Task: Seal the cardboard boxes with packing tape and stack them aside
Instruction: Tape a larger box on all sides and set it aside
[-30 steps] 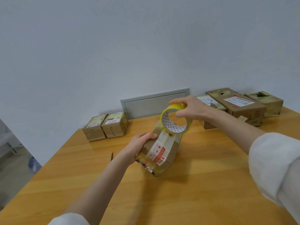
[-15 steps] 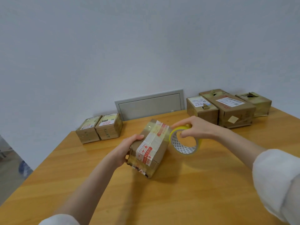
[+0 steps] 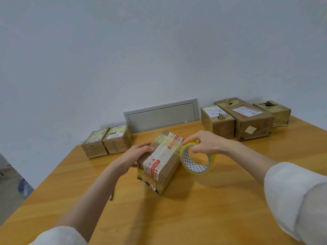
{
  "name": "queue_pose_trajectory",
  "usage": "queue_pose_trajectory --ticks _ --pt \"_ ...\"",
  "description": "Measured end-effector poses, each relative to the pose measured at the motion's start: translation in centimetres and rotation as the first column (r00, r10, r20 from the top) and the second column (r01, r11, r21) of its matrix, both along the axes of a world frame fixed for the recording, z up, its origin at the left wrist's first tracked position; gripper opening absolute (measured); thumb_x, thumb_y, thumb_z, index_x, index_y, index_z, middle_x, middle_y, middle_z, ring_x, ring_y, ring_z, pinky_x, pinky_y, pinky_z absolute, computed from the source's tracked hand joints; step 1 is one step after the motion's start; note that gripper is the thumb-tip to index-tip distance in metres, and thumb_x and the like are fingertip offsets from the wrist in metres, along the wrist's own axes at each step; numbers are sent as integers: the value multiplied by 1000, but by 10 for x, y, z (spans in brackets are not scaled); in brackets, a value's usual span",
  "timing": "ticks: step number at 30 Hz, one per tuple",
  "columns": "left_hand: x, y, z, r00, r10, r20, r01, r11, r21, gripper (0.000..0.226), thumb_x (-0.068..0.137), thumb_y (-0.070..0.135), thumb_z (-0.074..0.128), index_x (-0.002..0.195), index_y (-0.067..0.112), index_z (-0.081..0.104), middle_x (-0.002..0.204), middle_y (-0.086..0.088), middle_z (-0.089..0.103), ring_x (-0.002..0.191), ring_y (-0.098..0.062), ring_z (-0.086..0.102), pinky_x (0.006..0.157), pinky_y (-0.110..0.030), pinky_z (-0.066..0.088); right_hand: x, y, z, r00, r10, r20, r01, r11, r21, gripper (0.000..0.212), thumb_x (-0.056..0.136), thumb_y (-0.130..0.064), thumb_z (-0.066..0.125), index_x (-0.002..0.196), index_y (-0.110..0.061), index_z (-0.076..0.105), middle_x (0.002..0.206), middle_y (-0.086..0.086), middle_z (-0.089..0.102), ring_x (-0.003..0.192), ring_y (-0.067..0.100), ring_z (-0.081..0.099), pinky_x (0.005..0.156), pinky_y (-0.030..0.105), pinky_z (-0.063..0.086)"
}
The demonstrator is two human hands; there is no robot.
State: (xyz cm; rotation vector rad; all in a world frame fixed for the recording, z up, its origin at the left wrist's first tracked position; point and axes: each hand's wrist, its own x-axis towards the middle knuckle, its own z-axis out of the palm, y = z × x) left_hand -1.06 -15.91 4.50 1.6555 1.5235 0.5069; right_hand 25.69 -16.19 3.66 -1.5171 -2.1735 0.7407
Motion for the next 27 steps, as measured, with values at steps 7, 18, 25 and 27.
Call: queue_pose_trajectory --ticks 7,18,25,27 --pt "59 1 -4 533 -34 -846 511 809 289 93 87 65 40 154 16 -1 161 -6 -6 148 -20 -6 119 -48 4 -11 6 6 996 -9 94 4 999 54 47 78 -20 53 114 -49 62 137 -4 54 102 23 62 86 41 54" --pt "57 8 -19 471 -7 -882 427 877 221 86 87 60 44 150 37 -10 159 -5 -20 146 -35 -13 111 -67 4 -24 7 -7 972 -75 221 45 989 139 52 80 -24 54 123 -53 52 136 -6 54 111 19 54 71 30 48" --pt "29 15 -5 713 47 -700 97 982 165 98 76 56 65 149 47 0 157 -19 10 138 -42 26 108 -56 33 -25 6 -24 907 -117 -404 119 993 -21 72 75 -22 76 137 -29 42 122 -3 52 105 13 51 76 22 43" --pt "31 16 -2 806 79 -587 44 980 193 104 70 51 73 151 39 9 149 -15 30 128 -35 40 102 -51 42 -22 9 -24 882 -162 -442 166 986 -31 67 75 -21 77 134 -22 47 119 -3 54 105 14 52 77 24 42"
